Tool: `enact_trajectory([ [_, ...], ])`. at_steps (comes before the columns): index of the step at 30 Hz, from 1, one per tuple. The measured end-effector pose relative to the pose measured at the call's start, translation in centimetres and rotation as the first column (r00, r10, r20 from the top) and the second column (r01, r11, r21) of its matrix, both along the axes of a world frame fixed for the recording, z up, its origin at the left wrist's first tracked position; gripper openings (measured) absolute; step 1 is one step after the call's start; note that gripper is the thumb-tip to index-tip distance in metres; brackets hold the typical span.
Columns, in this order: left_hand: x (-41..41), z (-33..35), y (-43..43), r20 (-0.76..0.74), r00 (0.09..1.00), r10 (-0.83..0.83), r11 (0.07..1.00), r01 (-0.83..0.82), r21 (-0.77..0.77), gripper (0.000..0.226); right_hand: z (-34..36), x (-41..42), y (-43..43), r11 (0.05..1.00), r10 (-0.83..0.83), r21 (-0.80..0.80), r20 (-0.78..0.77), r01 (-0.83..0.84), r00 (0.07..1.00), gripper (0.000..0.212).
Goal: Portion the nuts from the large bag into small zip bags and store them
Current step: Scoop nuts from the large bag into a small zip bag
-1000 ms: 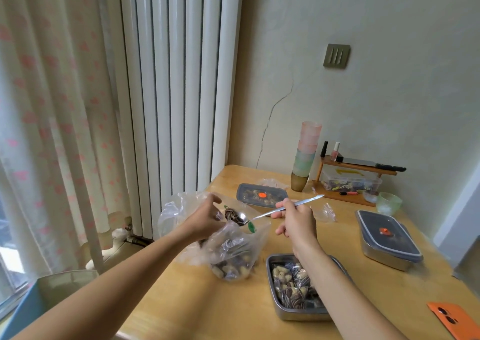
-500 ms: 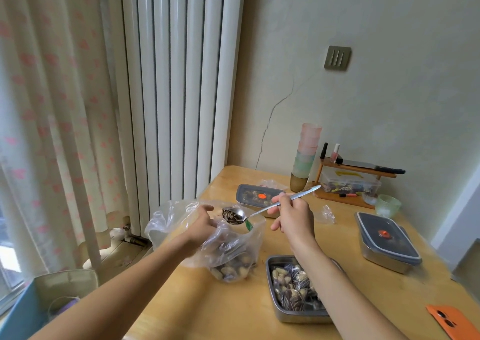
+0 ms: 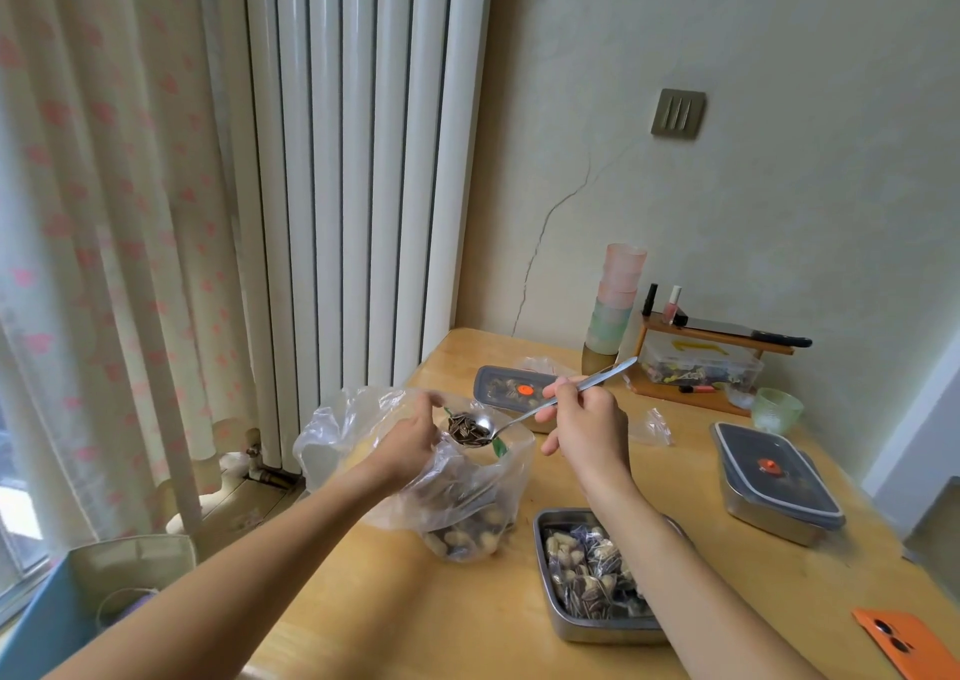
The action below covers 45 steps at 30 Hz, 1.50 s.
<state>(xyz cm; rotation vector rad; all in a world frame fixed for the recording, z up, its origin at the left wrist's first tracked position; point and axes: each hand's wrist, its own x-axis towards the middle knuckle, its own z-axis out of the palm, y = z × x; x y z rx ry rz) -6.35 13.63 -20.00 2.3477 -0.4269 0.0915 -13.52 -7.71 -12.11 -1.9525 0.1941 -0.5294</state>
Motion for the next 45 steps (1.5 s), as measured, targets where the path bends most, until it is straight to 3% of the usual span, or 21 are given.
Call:
enact_trajectory([
  [10, -1.1, 0.5, -0.8, -0.179, 0.984, -0.016, 0.995, -0.001, -0.098, 0.067, 0.1, -0.2, 0.9, 0.954, 0.117, -0.29, 0.122, -0.077, 0.986, 0.036],
  [13, -1.2, 0.2, -1.2, -0.241, 0.97, -0.026, 0.975, -0.028, -0.221, 0.078, -0.1, -0.2, 1.4, 0.873, 0.256, -0.471, 0.216, -0.129, 0.942, 0.032],
  [15, -1.2, 0.1, -1.6, -0.275, 0.961, -0.032, 0.939, -0.065, -0.337, 0.072, -0.2, -0.1, 1.5, 0.783, 0.364, -0.603, 0.242, -0.154, 0.899, 0.029],
  [18, -1.2, 0.3, -1.9, -0.364, 0.931, -0.023, 0.847, -0.176, -0.502, 0.093, -0.4, -0.1, 1.7, 0.694, 0.46, -0.699, 0.247, -0.172, 0.853, 0.024],
  [20, -1.7, 0.8, -2.2, -0.37, 0.929, -0.03, 0.832, -0.182, -0.524, 0.094, -0.5, -0.2, 1.8, 0.677, 0.477, -0.723, 0.284, -0.141, 0.832, 0.024],
  [24, -2.5, 1.6, -2.6, -0.307, 0.949, -0.065, 0.848, -0.11, -0.519, 0.117, -0.7, 0.0, 1.7, 0.654, 0.507, -0.744, 0.296, -0.137, 0.809, 0.03],
  [29, -1.8, 1.3, -2.6, -0.243, 0.969, -0.044, 0.863, -0.086, -0.498, 0.108, -0.5, -0.2, 1.5, 0.662, 0.511, -0.738, 0.319, -0.129, 0.798, 0.033],
  [34, -0.4, -0.4, -1.8, -0.163, 0.986, -0.011, 0.907, -0.059, -0.417, 0.084, -0.4, 0.0, 1.4, 0.703, 0.503, -0.701, 0.37, -0.12, 0.781, 0.028],
  [40, 0.2, -1.0, -1.5, -0.095, 0.995, 0.033, 0.889, -0.072, -0.452, 0.088, -0.3, 0.2, 1.1, 0.737, 0.493, -0.664, 0.394, -0.131, 0.776, 0.029],
  [45, 0.8, -1.5, -1.3, -0.079, 0.994, 0.069, 0.88, -0.098, -0.465, 0.059, -0.3, 0.1, 1.2, 0.744, 0.457, -0.667, 0.457, -0.046, 0.763, 0.039],
])
